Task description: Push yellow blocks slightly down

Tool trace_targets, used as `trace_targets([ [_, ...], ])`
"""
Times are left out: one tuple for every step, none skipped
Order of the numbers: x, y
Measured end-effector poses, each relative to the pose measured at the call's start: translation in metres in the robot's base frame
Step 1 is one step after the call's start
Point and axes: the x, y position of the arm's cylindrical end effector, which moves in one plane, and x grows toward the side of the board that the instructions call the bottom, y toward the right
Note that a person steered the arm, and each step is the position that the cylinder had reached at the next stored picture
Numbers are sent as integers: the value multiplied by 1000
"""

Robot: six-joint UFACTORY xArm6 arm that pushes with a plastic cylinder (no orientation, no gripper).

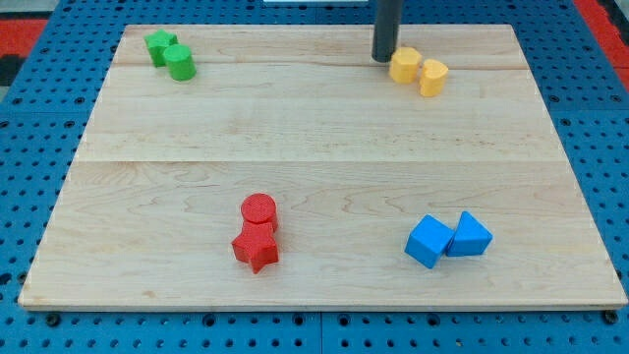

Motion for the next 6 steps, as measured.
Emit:
trace_targets([
  [16, 19],
  [1, 27],
  [-19, 39],
  [-25, 50],
  [-4, 58],
  [16, 61],
])
